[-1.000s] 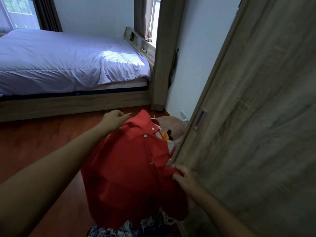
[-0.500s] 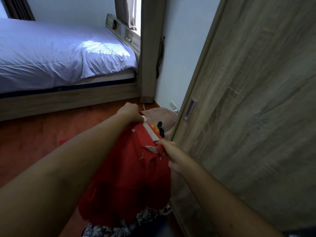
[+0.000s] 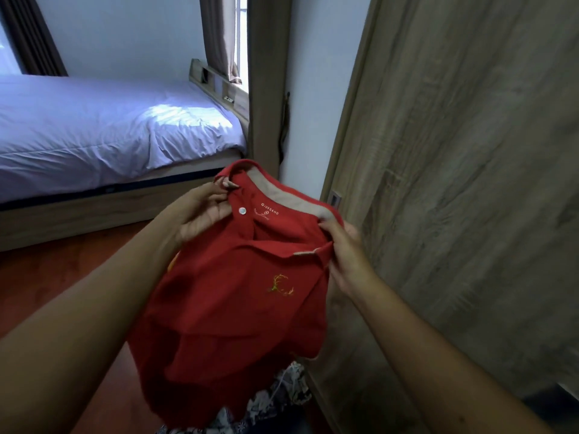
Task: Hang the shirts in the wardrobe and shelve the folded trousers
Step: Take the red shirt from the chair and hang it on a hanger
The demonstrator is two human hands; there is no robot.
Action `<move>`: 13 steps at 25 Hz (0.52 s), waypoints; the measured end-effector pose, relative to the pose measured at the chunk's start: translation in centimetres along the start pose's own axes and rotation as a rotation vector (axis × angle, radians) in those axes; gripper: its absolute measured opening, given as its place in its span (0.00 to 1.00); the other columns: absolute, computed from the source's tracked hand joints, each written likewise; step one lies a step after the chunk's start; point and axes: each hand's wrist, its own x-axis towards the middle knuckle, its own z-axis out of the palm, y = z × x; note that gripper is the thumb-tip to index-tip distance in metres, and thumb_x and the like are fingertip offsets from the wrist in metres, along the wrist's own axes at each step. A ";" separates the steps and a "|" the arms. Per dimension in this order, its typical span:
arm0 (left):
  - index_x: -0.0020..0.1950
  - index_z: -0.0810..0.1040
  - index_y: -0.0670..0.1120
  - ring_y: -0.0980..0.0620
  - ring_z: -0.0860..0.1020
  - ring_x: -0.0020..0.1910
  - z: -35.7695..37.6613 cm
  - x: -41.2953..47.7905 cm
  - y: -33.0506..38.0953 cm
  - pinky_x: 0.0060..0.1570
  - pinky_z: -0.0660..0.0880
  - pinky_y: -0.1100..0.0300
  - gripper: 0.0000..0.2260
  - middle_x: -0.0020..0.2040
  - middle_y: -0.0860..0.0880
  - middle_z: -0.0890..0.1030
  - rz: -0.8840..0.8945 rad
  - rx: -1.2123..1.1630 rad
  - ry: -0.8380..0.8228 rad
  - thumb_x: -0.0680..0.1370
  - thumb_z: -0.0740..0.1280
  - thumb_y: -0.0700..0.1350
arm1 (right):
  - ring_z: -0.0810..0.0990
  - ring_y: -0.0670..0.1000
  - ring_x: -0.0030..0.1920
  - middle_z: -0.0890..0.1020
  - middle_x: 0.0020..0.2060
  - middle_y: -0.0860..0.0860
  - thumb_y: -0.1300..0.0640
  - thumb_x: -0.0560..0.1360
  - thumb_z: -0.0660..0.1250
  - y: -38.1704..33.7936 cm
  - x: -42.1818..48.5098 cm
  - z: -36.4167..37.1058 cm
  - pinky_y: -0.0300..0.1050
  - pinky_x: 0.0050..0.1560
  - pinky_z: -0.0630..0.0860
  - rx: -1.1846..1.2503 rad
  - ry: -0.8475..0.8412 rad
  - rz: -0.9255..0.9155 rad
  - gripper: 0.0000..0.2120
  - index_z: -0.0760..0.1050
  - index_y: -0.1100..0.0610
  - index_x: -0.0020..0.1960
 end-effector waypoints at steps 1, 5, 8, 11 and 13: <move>0.46 0.79 0.41 0.52 0.81 0.48 1.2 -0.8 0.4 0.52 0.80 0.56 0.14 0.47 0.45 0.80 -0.029 -0.052 -0.097 0.62 0.73 0.36 | 0.81 0.44 0.32 0.84 0.32 0.49 0.68 0.74 0.60 -1.6 -0.7 -0.4 0.36 0.35 0.78 0.024 -0.003 -0.050 0.10 0.79 0.59 0.45; 0.63 0.74 0.47 0.47 0.76 0.60 9.6 -2.7 1.3 0.60 0.73 0.49 0.28 0.59 0.45 0.79 -0.196 -0.008 -0.187 0.68 0.68 0.60 | 0.80 0.44 0.32 0.82 0.29 0.48 0.62 0.70 0.64 -9.6 -5.4 -3.4 0.39 0.39 0.76 0.087 -0.042 -0.185 0.09 0.80 0.55 0.34; 0.50 0.82 0.47 0.51 0.80 0.44 19.3 -4.5 -0.7 0.47 0.78 0.54 0.20 0.46 0.47 0.82 -0.228 0.397 -0.114 0.65 0.74 0.58 | 0.83 0.46 0.39 0.85 0.36 0.49 0.59 0.75 0.66 -14.8 -10.9 -7.2 0.39 0.42 0.78 -0.187 0.000 -0.383 0.06 0.82 0.56 0.43; 0.43 0.82 0.44 0.55 0.81 0.27 28.4 -7.5 -4.4 0.27 0.78 0.63 0.04 0.32 0.48 0.84 -0.126 0.797 -0.114 0.70 0.70 0.41 | 0.83 0.45 0.41 0.85 0.37 0.46 0.59 0.75 0.68 -19.2 -17.4 -12.6 0.38 0.45 0.78 -0.366 0.157 -0.618 0.04 0.82 0.55 0.46; 0.48 0.80 0.45 0.56 0.82 0.31 32.1 -8.8 -6.3 0.31 0.78 0.61 0.11 0.35 0.50 0.84 -0.023 0.924 -0.175 0.66 0.71 0.41 | 0.82 0.43 0.41 0.85 0.36 0.45 0.60 0.75 0.67 -21.6 -21.1 -16.3 0.37 0.45 0.78 -0.456 0.250 -0.725 0.06 0.81 0.52 0.44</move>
